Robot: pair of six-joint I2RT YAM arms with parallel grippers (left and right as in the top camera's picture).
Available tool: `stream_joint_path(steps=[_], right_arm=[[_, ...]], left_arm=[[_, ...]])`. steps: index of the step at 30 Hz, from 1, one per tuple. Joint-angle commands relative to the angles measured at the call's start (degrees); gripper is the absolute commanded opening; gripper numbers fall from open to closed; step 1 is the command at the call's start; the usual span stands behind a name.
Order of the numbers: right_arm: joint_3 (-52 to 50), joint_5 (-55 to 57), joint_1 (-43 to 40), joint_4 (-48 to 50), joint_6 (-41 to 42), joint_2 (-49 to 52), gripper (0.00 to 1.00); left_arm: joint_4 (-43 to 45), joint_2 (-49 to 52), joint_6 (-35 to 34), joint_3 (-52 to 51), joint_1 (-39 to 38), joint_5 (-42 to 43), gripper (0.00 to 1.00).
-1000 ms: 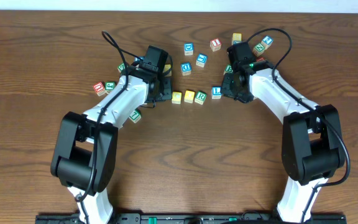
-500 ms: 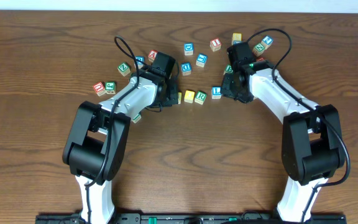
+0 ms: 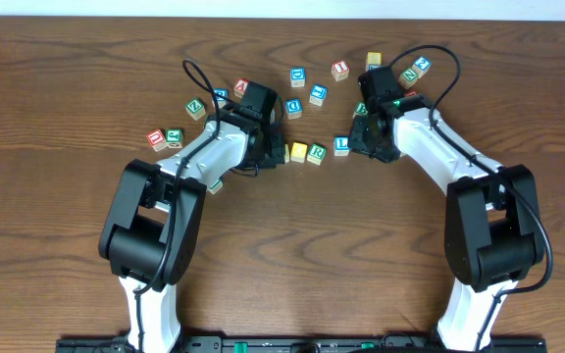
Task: Spell out CORL
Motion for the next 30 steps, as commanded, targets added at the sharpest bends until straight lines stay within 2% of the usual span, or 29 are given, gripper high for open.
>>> stream_joint_path(steps=[1,13,25,30], right_arm=[[-0.39,0.04,0.07,-0.04,0.5,0.5,0.3],[-0.39,-0.15,0.07,0.0,0.44,0.5,0.31],[-0.39,-3.15,0.11,-0.63,-4.68,0.5,0.34],[-0.39,-5.97,0.98,1.05,-9.44,0.5,0.35]], left_arm=[[0.13,0.7,-0.28,-0.33,-0.44,1.55,0.08],[0.15,0.7,-0.26,-0.33,-1.7,1.55,0.07],[0.15,0.7,0.04,-0.33,-1.7,1.57,0.08],[0.57,0.7,2.14,-0.33,-1.7,2.51,0.08]])
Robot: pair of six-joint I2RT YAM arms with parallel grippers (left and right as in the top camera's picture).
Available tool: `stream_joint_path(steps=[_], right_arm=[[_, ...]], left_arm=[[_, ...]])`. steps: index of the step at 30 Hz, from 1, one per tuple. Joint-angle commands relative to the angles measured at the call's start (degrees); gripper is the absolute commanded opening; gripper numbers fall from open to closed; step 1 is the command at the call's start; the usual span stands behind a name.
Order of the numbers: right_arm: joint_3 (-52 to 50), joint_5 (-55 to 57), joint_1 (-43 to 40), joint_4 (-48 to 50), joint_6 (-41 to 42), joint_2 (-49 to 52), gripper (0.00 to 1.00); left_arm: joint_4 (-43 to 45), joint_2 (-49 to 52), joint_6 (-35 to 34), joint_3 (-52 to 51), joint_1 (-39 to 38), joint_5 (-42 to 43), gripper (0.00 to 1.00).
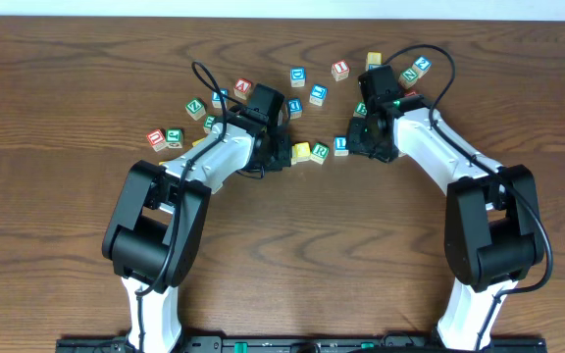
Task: Spell out CORL
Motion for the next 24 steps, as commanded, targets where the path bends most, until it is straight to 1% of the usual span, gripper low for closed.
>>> stream_joint_path(steps=[1,6,15,19,24], right_arm=[[-0.39,-2.16,1.09,0.63,-4.0,0.5,0.35],[-0.39,-1.97,1.55,0.92,-4.83,0.5,0.35],[-0.33,-1.99,1.55,2.01,-6.16,0.44,0.36],[-0.22,-3.8,1.77,1.79,-6.54,-0.33,0.36],[-0.22,-4.46,3.74,1.73,-6.51,-0.87,0.31]], left_arm=[[0.33,0.7,1.88,-0.33,-0.09,1.14,0.08],[0.31,0.7,2.58,-0.33,-0.09,1.22,0.07],[-0.17,0.7,6.69,-0.33,-0.09,1.18,0.07],[-1.27,0.7,8.39,-0.33,-0.09,0.96,0.08],[-1.9,0.7,9.16,-0.33,-0.09,0.96,0.07]])
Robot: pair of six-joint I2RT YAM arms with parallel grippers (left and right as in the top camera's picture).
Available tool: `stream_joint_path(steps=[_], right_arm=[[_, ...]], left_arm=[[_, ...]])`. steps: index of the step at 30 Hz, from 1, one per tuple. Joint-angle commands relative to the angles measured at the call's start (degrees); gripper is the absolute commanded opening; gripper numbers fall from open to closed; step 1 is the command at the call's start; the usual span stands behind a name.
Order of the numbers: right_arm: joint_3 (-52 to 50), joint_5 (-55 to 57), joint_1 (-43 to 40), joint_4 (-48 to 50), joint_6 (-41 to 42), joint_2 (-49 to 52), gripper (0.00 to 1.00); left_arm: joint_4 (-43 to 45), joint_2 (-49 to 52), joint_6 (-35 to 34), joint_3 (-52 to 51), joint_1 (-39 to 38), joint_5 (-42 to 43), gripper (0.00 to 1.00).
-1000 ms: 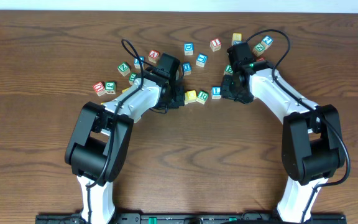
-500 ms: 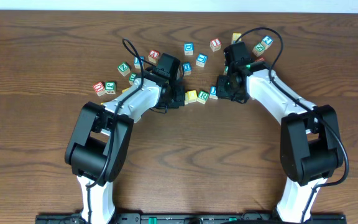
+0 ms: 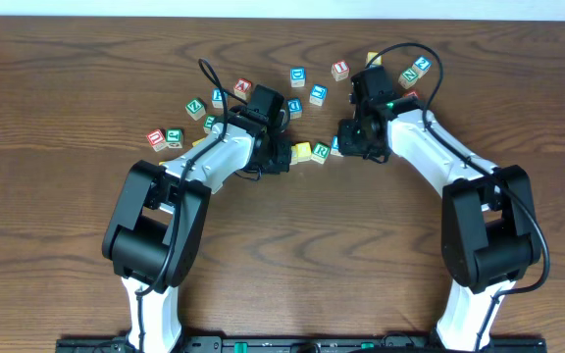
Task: Spell out CORL
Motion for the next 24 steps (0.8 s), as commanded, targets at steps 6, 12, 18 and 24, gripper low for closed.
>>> stream_joint_path(steps=[6,12,18,24], right_arm=[[-0.22,1.05,3.67,-0.17,0.33,-0.87,0.13],[-0.24,1.6,3.82,-1.07,1.86,-0.87,0.05],[-0.26,3.26,4.57,-0.96,1.86,-0.87,0.05],[-0.2,3.06,4.33,2.8,1.88,-0.87,0.07]], left_arm=[[-0.28,0.7,1.81,-0.33,-0.09,0.46,0.08],[-0.31,0.7,1.79,-0.33,-0.09,0.46,0.08],[-0.31,0.7,1.79,-0.33,-0.09,0.46,0.07],[-0.31,0.7,1.79,-0.33,-0.09,0.46,0.08]])
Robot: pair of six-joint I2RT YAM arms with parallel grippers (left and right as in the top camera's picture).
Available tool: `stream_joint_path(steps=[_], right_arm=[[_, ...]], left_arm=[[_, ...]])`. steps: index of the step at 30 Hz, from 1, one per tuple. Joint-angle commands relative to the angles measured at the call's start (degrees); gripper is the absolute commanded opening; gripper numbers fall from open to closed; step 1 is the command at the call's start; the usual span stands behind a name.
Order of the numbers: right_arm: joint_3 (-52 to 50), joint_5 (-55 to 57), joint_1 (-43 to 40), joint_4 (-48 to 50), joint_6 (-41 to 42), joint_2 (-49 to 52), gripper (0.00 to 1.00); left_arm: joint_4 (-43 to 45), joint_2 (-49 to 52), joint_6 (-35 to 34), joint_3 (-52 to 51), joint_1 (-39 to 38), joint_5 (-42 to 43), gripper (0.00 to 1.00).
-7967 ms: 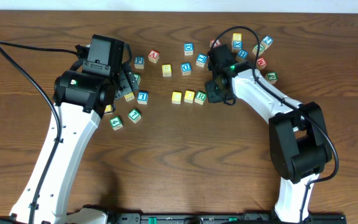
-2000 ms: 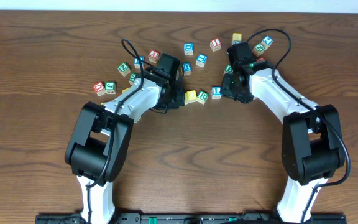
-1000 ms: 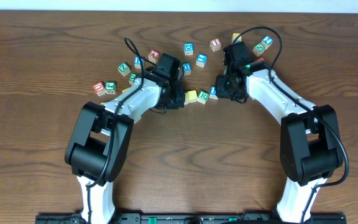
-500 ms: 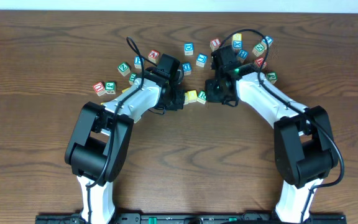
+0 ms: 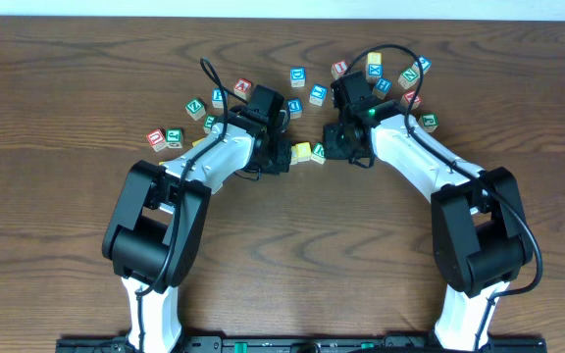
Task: Spell out CORL
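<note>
A yellow block (image 5: 302, 150) lies mid-table in the overhead view. My left gripper (image 5: 282, 154) sits right against its left side, and the wrist hides its fingers. A green block (image 5: 319, 150) peeks out just right of the yellow one, half under my right gripper (image 5: 332, 145). The right wrist body covers the spot beside the green block. No blue L block shows there. I cannot tell whether either gripper is open or shut.
Loose letter blocks lie behind the grippers: blue ones (image 5: 297, 76) (image 5: 319, 94) (image 5: 294, 106), a red-white one (image 5: 339, 69) and a yellow one (image 5: 374, 61). A cluster with a green block (image 5: 428, 120) is at the right. A green block (image 5: 195, 108) and a red block (image 5: 155, 139) lie at the left.
My right gripper has moved left and now covers the blue L block and part of the green block. The left gripper and the yellow block have stayed put.
At first the yellow, green and blue L blocks stood in a loose row, with my right gripper to the right of the L. The right gripper was closer to the L at each later moment and the L sat further left. Now it is hidden against the green block.
</note>
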Motion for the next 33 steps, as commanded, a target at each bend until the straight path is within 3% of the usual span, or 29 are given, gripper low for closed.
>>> stream_joint_path(steps=[1,15,33], right_arm=[[-0.15,0.76,0.09,1.86,0.74,-0.87,0.07],[-0.09,-0.42,1.75,9.92,6.45,0.44,0.05],[-0.09,-0.42,1.84,9.35,8.68,2.4,0.01]], left_arm=[[-0.28,0.7,0.55,-0.33,-0.09,0.46,0.08],[-0.85,0.7,0.46,-0.33,-0.02,-0.85,0.07],[-1.49,0.61,-2.56,0.74,1.57,-4.46,0.07]])
